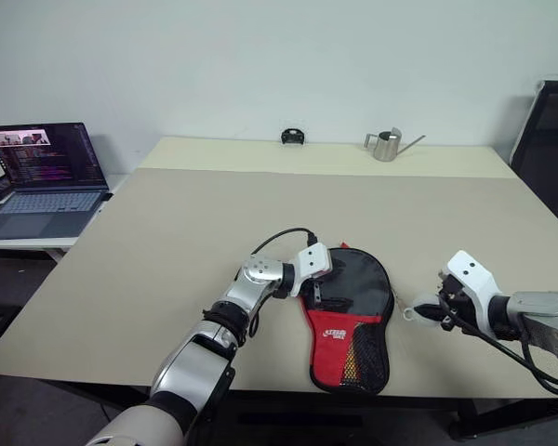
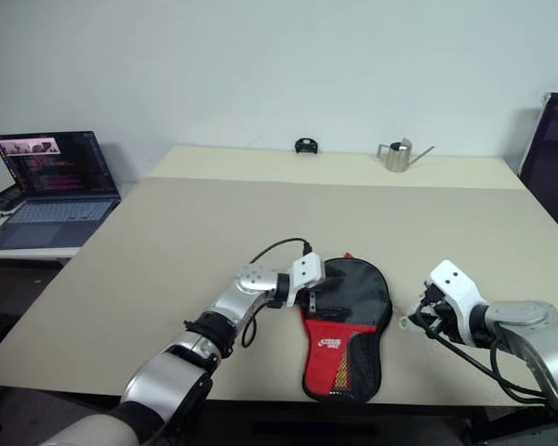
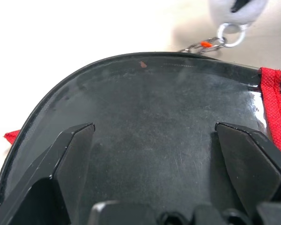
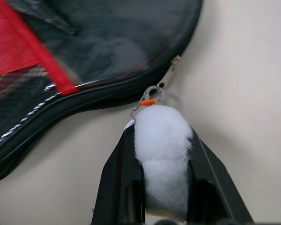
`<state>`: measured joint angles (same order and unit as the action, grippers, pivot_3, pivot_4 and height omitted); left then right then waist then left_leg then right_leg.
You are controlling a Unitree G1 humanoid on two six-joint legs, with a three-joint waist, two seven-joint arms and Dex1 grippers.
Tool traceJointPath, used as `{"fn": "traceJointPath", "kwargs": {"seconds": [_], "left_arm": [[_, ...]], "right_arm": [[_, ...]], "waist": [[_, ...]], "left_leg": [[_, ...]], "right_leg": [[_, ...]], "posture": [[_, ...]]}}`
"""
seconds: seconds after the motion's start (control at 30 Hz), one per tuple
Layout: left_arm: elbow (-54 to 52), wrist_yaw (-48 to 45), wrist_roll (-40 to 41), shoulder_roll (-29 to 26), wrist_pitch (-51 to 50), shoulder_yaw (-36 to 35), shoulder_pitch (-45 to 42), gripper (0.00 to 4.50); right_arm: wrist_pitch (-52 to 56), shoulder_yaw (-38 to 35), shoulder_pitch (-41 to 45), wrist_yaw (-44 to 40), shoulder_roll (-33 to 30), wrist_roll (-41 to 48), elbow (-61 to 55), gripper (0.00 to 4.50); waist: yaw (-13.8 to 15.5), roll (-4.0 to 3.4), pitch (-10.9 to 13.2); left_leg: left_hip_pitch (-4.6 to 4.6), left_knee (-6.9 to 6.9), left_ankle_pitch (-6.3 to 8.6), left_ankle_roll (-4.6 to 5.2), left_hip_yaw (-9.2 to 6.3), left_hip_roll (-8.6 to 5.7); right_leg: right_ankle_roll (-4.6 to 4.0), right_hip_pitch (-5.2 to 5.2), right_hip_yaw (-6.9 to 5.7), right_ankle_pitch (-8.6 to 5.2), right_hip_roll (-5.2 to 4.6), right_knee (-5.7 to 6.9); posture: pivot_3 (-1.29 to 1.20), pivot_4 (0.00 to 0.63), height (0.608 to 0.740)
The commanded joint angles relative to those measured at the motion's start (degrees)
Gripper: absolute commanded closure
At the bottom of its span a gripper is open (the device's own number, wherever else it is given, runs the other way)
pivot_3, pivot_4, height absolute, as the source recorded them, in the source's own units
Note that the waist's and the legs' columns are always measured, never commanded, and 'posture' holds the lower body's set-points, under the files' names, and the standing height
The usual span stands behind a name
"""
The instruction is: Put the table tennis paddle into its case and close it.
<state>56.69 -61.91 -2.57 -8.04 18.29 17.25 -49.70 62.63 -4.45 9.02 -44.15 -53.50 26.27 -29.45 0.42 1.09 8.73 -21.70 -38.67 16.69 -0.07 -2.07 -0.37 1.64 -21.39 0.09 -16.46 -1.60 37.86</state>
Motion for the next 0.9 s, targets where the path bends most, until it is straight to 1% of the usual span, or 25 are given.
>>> {"fn": "traceJointPath", "kwargs": {"seconds": [0.03, 0.2, 0.4, 0.5, 0.67, 0.9], "left_arm": [[6.6, -1.5, -6.8, -0.6, -1.7, 5.5, 4.2, 0.0], [6.5, -1.7, -7.0, -0.5, -1.8, 5.6, 4.4, 0.0], [6.3, -1.7, -7.0, -0.5, -1.9, 5.6, 4.6, 0.0], [6.3, -1.7, -7.0, -0.5, -1.9, 5.7, 4.7, 0.0], [6.3, -1.4, -7.0, -0.4, -2.1, 5.7, 4.8, 0.0], [6.5, -1.0, -6.9, -0.1, -2.1, 5.8, 4.5, 0.0]], "right_arm": [[0.4, -1.2, -1.7, -3.2, -3.0, 2.9, -4.4, 3.99], [-0.3, -1.9, -4.5, -6.9, -6.4, 5.8, -7.4, 3.99], [-1.0, -2.9, -7.1, -9.4, -8.6, 8.8, -10.2, 3.99], [-2.2, -3.2, -9.9, -11.7, -10.8, 9.7, -12.6, 3.99], [-4.5, -3.6, -15.0, -14.0, -13.3, 11.1, -16.7, 3.99], [-6.9, -3.4, -21.8, -16.5, -15.5, 13.6, -22.8, 4.01]], "waist": [[0.0, 0.03, 0.0], [0.0, 0.02, -0.1], [0.1, 0.01, -0.2], [0.2, -0.02, -0.2], [0.5, 0.05, -0.4], [0.9, 0.04, -1.0]], "left_leg": [[-0.01, 0.0, 0.0, 0.0, -0.07, 0.0], [-0.07, 0.0, 0.0, 0.0, -0.36, -0.01], [-0.1, 0.0, 0.0, -0.01, -0.57, -0.02], [-0.12, 0.01, 0.01, -0.01, -0.63, -0.04], [-0.12, 0.1, 0.02, -0.04, -0.66, -0.06], [-0.08, 0.61, 0.02, -0.05, -0.68, -0.07]], "right_leg": [[0.0, 0.03, -0.07, 0.0, -0.02, -0.05], [-0.01, 0.14, -0.46, -0.01, -0.09, -0.18], [-0.02, 0.23, -0.63, -0.03, -0.1, -0.24], [0.17, 0.25, -0.69, -0.15, -0.11, -0.27], [0.13, 0.29, -0.72, -0.15, -0.13, -0.38], [0.04, 0.34, -0.78, -0.1, -0.11, -0.86]], "posture": [[0.0, 0.15, 0.74], [0.0, 0.15, 0.74], [0.0, 0.15, 0.74], [0.0, 0.15, 0.74], [0.0, 0.15, 0.74], [0.0, 0.15, 0.74]]}}
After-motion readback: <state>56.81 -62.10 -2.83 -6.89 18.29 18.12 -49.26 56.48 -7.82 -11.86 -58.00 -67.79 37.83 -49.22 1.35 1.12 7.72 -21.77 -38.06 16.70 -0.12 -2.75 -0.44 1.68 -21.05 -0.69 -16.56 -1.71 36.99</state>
